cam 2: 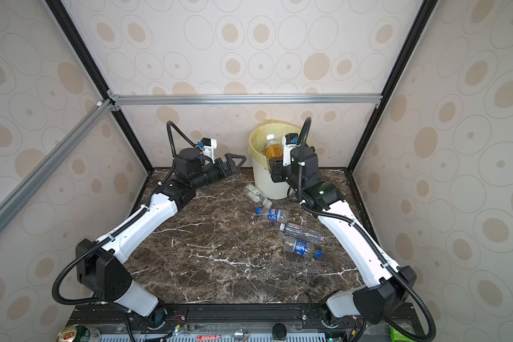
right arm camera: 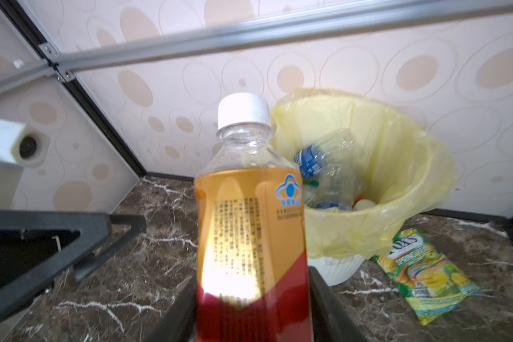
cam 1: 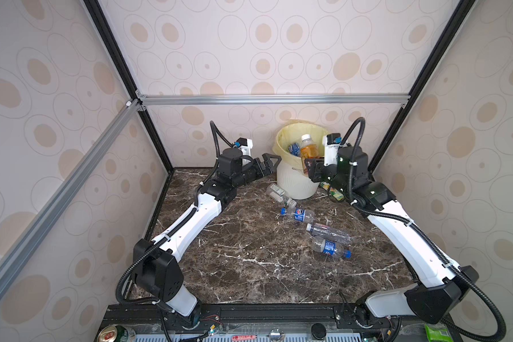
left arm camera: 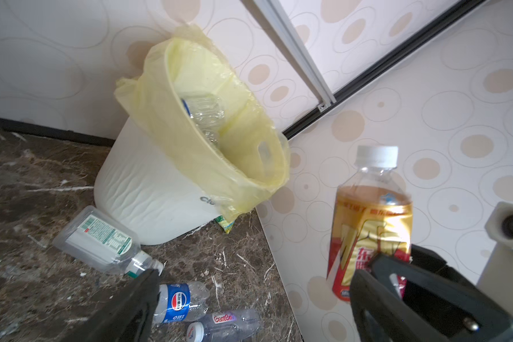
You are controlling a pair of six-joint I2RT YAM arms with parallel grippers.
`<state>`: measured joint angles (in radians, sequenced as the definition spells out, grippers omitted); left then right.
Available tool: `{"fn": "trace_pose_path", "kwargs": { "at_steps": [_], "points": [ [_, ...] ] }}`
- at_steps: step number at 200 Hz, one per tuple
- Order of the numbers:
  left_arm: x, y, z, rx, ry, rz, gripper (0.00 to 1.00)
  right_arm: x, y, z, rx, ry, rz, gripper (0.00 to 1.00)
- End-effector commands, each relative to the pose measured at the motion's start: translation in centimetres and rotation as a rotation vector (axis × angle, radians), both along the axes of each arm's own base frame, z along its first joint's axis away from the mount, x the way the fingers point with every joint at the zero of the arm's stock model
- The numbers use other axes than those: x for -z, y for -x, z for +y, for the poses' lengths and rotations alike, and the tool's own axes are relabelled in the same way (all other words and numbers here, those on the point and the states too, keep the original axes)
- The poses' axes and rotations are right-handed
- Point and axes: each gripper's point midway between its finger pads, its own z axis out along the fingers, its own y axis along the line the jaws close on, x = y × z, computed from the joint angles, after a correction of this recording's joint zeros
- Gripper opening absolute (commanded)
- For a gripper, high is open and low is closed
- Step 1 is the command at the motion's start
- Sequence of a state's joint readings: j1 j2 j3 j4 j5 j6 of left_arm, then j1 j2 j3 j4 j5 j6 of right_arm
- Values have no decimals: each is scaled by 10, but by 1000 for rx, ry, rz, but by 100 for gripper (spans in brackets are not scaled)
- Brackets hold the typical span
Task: Throw the plastic bottles in the bin
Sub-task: 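Raise the tea bottle over the bin with the right gripper while the left withdraws, then open the right gripper to drop the tea bottle into the bin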
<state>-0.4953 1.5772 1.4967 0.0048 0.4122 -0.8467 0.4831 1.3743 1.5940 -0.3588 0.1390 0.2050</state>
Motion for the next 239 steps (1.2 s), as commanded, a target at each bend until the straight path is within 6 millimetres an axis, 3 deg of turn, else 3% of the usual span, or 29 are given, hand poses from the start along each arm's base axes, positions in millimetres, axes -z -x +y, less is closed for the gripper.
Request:
{"fn": "trace_pose_path", "kwargs": {
  "at_steps": [1, 19, 44, 75, 98, 118, 133, 146, 171, 197, 230, 233, 239],
  "points": [
    [-40, 13, -11, 21, -33, -136, 99, -61, 17, -23, 42, 0, -137, 47],
    [-53, 20, -23, 38, -58, -187, 99, -103, 30, -32, 55, -20, -233, 48],
    [-64, 29, -34, 55, -86, -244, 99, -147, 46, -43, 74, -49, -341, 47],
    [-67, 31, -34, 45, -109, -272, 99, -168, 43, -45, 93, -55, -402, 48],
    [-63, 30, -32, 33, -131, -270, 99, -147, 5, -36, 101, -38, -344, 49],
    [-57, 30, -29, 20, -144, -259, 99, -96, -59, -29, 94, -53, -169, 53],
    [-54, 29, -26, 10, -159, -257, 99, -54, -104, -26, 110, -40, -20, 68],
    [-50, 30, -25, 7, -175, -249, 99, -46, -122, -27, 118, -49, 34, 78],
    [-36, 30, -22, 1, -203, -226, 99, -60, -121, -16, 49, -91, 15, 91],
    [-23, 29, -19, -9, -211, -207, 99, -61, -112, -24, 74, -87, -10, 100],
    [-18, 27, -19, -12, -198, -193, 99, -63, -99, -35, 106, -59, -26, 100],
    [-17, 27, -19, -12, -198, -191, 99, -53, -101, -34, 108, -48, -3, 100],
    [-16, 27, -19, -11, -197, -186, 99, -51, -99, -35, 109, -42, 3, 100]
  ]
}}
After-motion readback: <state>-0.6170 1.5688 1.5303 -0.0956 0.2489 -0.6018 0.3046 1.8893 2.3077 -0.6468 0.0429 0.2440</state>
